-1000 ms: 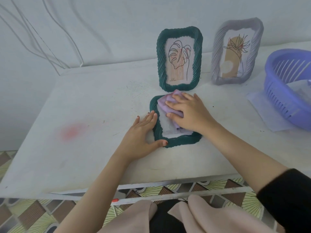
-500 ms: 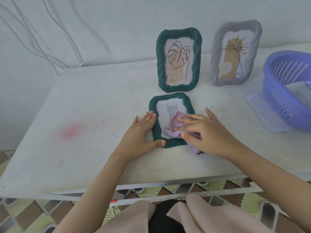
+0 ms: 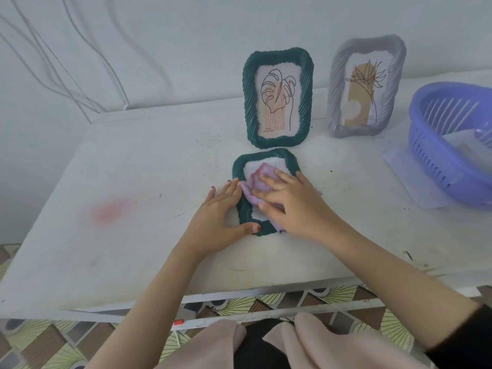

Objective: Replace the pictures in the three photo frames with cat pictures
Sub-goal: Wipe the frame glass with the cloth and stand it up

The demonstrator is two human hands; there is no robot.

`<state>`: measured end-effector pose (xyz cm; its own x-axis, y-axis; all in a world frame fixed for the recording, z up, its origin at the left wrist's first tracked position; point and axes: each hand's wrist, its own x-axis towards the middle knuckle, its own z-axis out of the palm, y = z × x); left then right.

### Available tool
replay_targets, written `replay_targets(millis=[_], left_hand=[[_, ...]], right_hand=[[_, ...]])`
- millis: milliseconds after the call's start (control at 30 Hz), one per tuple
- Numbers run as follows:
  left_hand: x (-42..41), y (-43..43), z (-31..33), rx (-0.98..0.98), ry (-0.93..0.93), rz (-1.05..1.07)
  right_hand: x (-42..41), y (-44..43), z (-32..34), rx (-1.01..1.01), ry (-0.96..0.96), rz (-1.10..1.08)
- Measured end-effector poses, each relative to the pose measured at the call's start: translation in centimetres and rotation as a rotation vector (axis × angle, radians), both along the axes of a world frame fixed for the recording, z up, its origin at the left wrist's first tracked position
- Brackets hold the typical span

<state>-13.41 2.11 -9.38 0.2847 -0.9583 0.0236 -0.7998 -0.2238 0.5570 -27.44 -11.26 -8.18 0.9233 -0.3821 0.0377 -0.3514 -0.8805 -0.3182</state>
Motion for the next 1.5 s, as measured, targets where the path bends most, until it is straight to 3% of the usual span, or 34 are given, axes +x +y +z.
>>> replay_targets(millis=[200, 300, 467, 633, 700, 867, 967, 1033, 1167, 1233, 1333, 1500], left_hand=[[0.1, 0.0, -0.1, -0.006, 0.027, 0.024], [0.1, 0.0, 0.0, -0.01, 0.046, 0.034], [0.2, 0.0, 0.0, -0.018, 0.114, 0.05], [-0.8, 0.1, 1.0, -0.148, 0.226, 0.129], [-1.8, 0.1, 2.0, -0.265, 0.351, 0.154], [-3.3, -0.2, 4.6, -0.428, 1.078, 0.116], [-2.1, -0.2, 5.1, -0.412, 1.167, 0.257], [-0.7, 0.3, 5.0, -0.399, 1.141, 0.347], [2.2, 2.2, 5.2, -0.355, 0.927, 0.503], [3.5, 3.2, 5.2, -0.332, 0.786, 0.591], [5.1, 4.0, 5.0, -0.249, 0.559, 0.698], [5.8, 4.2, 3.3, -0.025, 0.141, 0.707]], right_hand=[[-5.3, 1.2, 0.4, 0.098, -0.054, -0.018], [-5.3, 1.0, 1.0, 0.234, -0.169, -0.163], [-4.5, 0.6, 1.4, 0.293, -0.248, -0.349], [-3.8, -0.1, 3.5, 0.674, -0.409, -0.45], [-3.4, 0.2, 4.2, 0.878, -0.533, -0.462], [-1.6, 2.1, 5.1, 1.102, -0.697, -0.465], [-0.9, 2.5, 5.2, 1.181, -0.673, -0.401], [-0.7, 2.2, 4.6, 1.077, -0.658, -0.396], [-1.5, 0.8, 2.2, 0.401, -0.482, -0.456], [-2.1, 0.1, 1.0, 0.172, -0.363, -0.505], [-2.4, -0.4, -0.2, 0.049, -0.273, -0.543], [-2.4, -0.4, -0.7, 0.092, -0.289, -0.564]])
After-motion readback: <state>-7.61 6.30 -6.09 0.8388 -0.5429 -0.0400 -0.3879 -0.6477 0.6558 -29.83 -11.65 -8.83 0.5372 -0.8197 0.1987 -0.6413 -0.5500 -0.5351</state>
